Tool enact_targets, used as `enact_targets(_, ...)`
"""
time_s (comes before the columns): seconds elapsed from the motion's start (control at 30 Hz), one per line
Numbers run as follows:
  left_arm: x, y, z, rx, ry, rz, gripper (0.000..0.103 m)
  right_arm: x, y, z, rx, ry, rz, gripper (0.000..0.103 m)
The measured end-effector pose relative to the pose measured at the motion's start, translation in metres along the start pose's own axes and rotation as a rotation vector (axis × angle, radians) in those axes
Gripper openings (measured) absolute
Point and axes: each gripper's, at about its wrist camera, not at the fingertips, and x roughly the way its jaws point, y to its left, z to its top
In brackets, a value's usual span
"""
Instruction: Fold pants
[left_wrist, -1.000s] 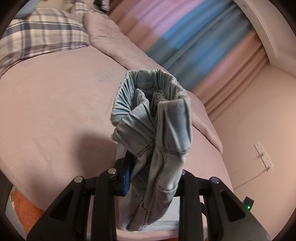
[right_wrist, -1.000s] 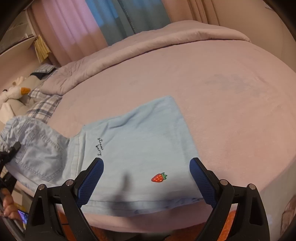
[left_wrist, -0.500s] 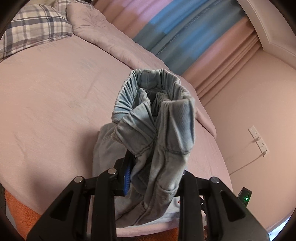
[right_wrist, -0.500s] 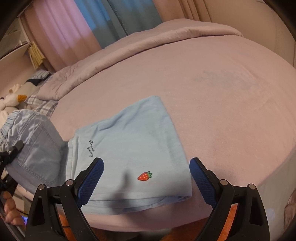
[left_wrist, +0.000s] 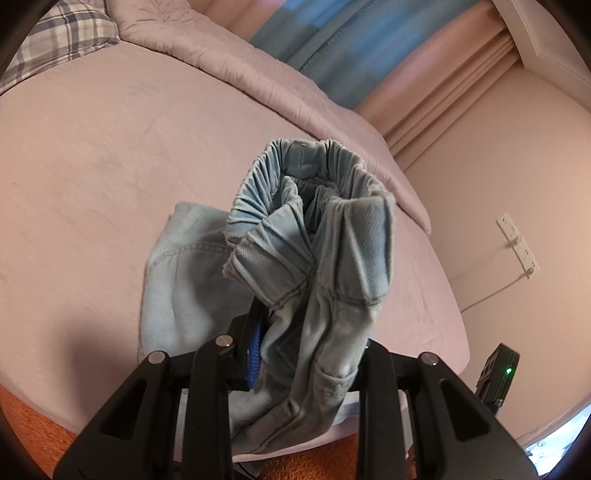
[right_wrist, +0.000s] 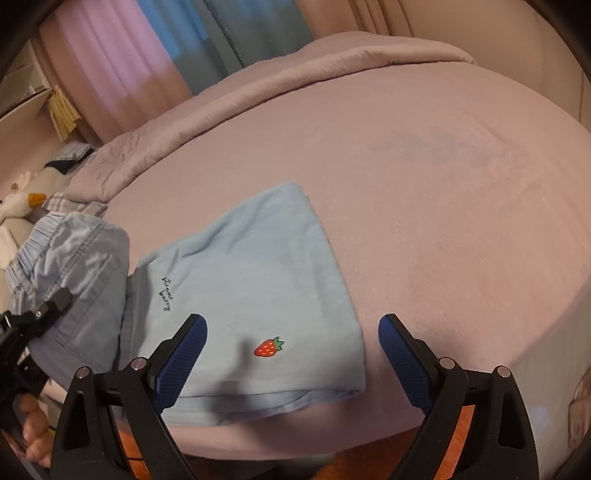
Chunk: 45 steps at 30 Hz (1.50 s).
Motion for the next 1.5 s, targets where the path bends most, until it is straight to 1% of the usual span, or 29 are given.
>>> enact_targets(0.27,0.022,-0.001,-0.003,0.002,0.059,0.004,0.027,0.000,-0.006,-0.004,0.011,0.013,-0.004,0.093)
enact_targets(0.63,0.059,0.000,0.007,-0.009,0.139,-0.004,0.029,0.006,-0.006,0.001,0.020,0.028,-0.003,0.093)
enact_targets(0.7,0.065,0.000,0.009,-0.010,0.146,0.001,0.031,0.007,-0.006,0.001,0.020,0.030,-0.004,0.093)
enact_targets(0.83,0.065,0.001,0.009,-0.013,0.147,0.010,0.037,0.008,-0.007,0.001,0.025,0.034,-0.005,0.093)
enact_targets(0.87,0.065,0.001,0.011,-0.015,0.149,0.009,0.042,0.007,-0.007,0.000,0.026,0.034,-0.004,0.093)
enact_targets(0.9,0.063,-0.001,0.013,-0.013,0.149,0.003,0.043,0.007,-0.007,0.000,0.026,0.034,-0.004,0.093)
enact_targets(0.93,0.057,-0.002,0.012,-0.009,0.148,0.001,0.047,0.007,-0.007,0.000,0.027,0.035,-0.005,0.093)
enact_targets(0.97,0.054,-0.003,0.013,-0.001,0.145,0.000,0.054,0.005,-0.008,0.000,0.027,0.034,-0.006,0.093)
enact_targets(1.03,0.044,-0.008,0.019,0.043,0.117,0.008,0.061,0.004,-0.009,0.001,0.026,0.029,-0.007,0.093)
enact_targets(1.1,0.027,-0.015,0.026,0.101,0.053,0.031,0.066,0.001,-0.009,0.001,0.028,0.021,-0.010,0.093)
enact_targets(1.17,0.014,-0.017,0.031,0.129,0.008,0.054,0.081,-0.001,-0.009,0.001,0.030,0.012,-0.010,0.093)
enact_targets(1.2,0.006,-0.016,0.035,0.129,-0.018,0.072,0.083,-0.002,-0.009,0.001,0.031,0.008,-0.010,0.093)
enact_targets(1.3,-0.008,-0.007,0.040,0.106,-0.052,0.114,0.084,-0.004,-0.007,0.002,0.027,-0.004,-0.002,0.093)
enact_targets(1.47,-0.018,0.022,0.042,0.031,-0.062,0.192,0.084,-0.002,0.003,0.003,0.001,-0.010,0.013,0.093)
enact_targets(1.5,-0.022,0.028,0.038,0.022,-0.067,0.201,0.084,-0.002,0.005,0.004,-0.006,-0.010,0.017,0.093)
